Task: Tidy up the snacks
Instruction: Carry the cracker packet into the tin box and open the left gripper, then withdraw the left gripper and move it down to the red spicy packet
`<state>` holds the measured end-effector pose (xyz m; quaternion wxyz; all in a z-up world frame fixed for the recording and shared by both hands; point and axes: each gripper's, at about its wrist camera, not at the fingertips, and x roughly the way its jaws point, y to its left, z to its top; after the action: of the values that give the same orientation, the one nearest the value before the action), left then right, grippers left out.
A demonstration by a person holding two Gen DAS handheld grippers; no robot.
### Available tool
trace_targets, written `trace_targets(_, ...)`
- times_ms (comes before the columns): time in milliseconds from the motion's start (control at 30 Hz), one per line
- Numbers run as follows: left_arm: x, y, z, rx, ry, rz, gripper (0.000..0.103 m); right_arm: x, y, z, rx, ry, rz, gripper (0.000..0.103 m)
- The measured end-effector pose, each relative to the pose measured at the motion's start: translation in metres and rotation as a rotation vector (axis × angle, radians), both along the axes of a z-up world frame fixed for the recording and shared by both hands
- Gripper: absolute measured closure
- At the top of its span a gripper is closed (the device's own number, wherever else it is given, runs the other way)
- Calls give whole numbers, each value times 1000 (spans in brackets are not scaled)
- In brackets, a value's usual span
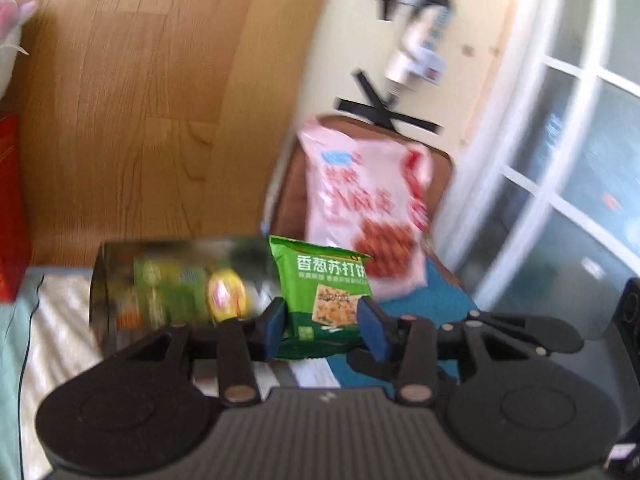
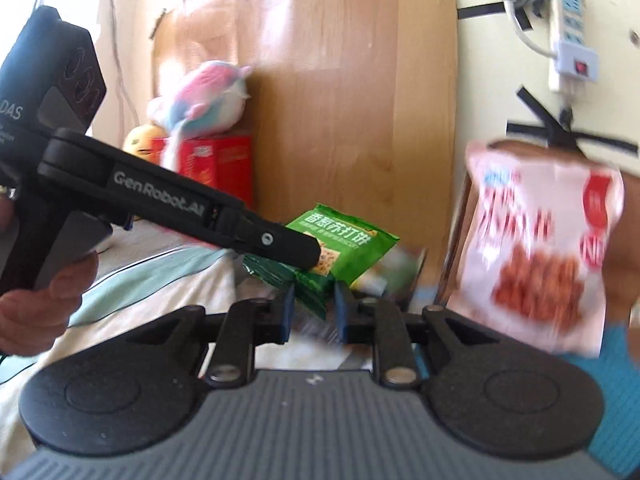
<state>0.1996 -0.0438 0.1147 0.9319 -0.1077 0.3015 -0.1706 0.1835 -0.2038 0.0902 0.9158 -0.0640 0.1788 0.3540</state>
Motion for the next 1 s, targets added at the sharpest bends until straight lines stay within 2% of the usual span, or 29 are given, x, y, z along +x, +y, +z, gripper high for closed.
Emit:
trace_targets(100,44,3,-12,-6,38,48,64,49,16,-3,-41,33,-4,79)
trace_targets(233,71,0,-32,28,76,80,64,82,28,-21,-86,61,-15,76)
trace_targets(267,73,-1,-36,31,80,83,63,85,29,-25,-89,54,-22,75)
trace_targets(333,76,1,-43,44,90,89,58,87,30,-31,-98,44,-48,65)
trace_targets(467,67,7,-40,38,81,105,56,78,17,-29,-39,43,-78,65)
trace_targets(533,51,14,-30,-8,71,103,56,68,5,-27,6,64,-95,66)
trace_targets(633,10,33,-28,-55,57,91,55,46,-20,-30,125,190,-58,66)
trace_targets(733,-28,50,-47,-94,121,92,53,23,-36,-49,200,352,-22,66)
trace_targets(833,-48,58,-77,-98,217,126,53,9,-39,-70,241,479,-14,66)
trace_targets(933,-56,68,-103,-180,314,152,53,0,-34,-82,249,557,-22,66)
trace_targets(1000,-63,69,-106,-202,293,157,53,-3,-33,-83,248,596,-31,67)
